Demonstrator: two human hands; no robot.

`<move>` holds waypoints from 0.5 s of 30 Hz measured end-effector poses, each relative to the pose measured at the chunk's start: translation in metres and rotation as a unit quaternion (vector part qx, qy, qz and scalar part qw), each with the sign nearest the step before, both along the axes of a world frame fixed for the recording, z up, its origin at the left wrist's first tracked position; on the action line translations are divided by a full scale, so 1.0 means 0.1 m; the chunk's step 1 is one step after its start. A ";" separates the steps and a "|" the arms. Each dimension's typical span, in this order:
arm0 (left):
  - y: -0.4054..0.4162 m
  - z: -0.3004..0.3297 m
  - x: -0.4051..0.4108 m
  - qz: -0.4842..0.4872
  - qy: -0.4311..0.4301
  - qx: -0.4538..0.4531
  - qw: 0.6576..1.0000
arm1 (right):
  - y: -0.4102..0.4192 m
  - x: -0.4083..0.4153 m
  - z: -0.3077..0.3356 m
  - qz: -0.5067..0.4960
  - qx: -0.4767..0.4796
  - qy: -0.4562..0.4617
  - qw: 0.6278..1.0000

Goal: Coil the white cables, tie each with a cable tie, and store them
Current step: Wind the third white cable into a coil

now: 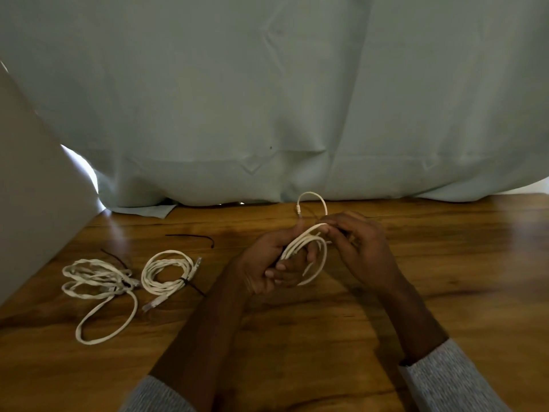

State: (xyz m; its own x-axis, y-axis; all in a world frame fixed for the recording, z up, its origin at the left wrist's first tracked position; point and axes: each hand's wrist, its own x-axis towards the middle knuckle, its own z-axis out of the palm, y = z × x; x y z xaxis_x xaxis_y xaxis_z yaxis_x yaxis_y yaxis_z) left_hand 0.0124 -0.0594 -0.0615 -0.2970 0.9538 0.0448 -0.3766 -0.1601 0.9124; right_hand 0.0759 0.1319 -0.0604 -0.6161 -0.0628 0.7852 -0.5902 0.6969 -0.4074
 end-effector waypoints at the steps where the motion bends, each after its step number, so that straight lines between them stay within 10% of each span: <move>1: 0.01 0.03 0.02 -0.021 -0.015 0.027 0.999 | 0.00 0.00 0.01 -0.002 -0.027 0.011 1.000; 8: 0.01 0.09 0.04 -0.036 -0.052 0.146 0.987 | -0.11 -0.13 -0.09 0.014 -0.217 -0.070 0.974; 15: -0.01 0.09 -0.03 0.172 -0.107 0.182 0.962 | -0.21 -0.12 -0.21 0.022 -0.020 -0.260 0.965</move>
State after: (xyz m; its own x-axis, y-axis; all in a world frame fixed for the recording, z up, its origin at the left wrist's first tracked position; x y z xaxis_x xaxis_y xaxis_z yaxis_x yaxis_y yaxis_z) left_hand 0.0093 -0.0604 -0.0525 -0.6312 0.7305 0.2606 -0.4171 -0.6030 0.6800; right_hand 0.0641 0.1104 -0.0811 -0.9248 -0.0751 0.3729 -0.3281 0.6536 -0.6820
